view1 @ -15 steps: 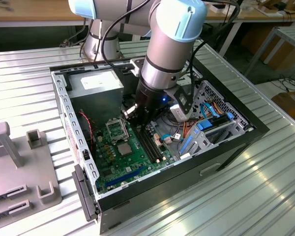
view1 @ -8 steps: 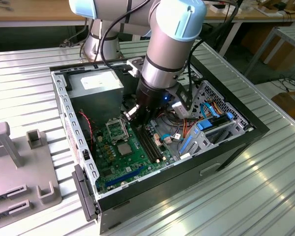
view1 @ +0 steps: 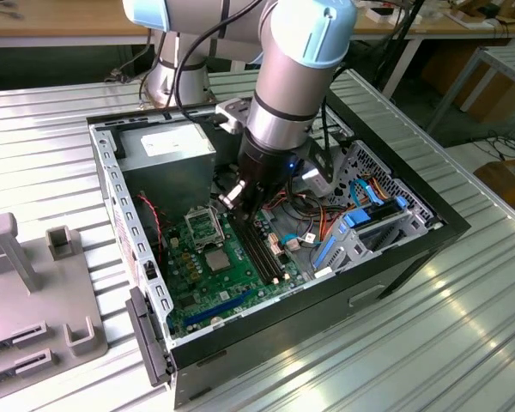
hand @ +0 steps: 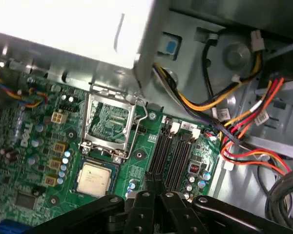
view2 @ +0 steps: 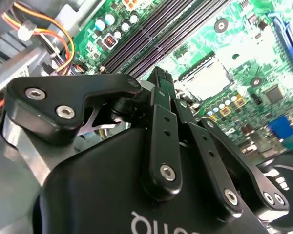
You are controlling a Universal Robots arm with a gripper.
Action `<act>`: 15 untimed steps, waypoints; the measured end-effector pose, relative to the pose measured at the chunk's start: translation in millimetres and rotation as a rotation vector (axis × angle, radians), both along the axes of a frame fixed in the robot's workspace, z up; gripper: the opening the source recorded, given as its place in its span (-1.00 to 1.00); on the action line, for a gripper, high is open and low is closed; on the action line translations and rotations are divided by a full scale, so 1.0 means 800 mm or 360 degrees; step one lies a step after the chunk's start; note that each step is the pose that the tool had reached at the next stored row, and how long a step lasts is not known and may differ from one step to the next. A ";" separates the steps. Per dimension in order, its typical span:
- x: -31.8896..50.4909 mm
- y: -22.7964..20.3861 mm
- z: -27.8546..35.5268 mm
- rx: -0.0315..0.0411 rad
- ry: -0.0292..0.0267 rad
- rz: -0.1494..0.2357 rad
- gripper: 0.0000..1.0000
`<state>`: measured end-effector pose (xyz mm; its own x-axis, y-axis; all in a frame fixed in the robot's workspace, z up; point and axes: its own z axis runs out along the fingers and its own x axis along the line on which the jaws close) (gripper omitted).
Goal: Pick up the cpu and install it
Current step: 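Close the cpu cover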
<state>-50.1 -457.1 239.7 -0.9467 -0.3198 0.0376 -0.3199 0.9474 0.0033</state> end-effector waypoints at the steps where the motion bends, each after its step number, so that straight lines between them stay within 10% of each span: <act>1: 0.000 0.0000 -0.0005 0.0000 0.00001 0.0043 -0.79; 6: 0.000 -0.0001 -0.0030 0.0001 0.00003 0.0225 -0.79; 15: 0.001 0.0000 -0.0032 0.0001 0.00001 0.0240 -0.79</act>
<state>-49.6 -457.1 237.2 -0.8880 -0.4583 0.0374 -0.4585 0.8887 0.0039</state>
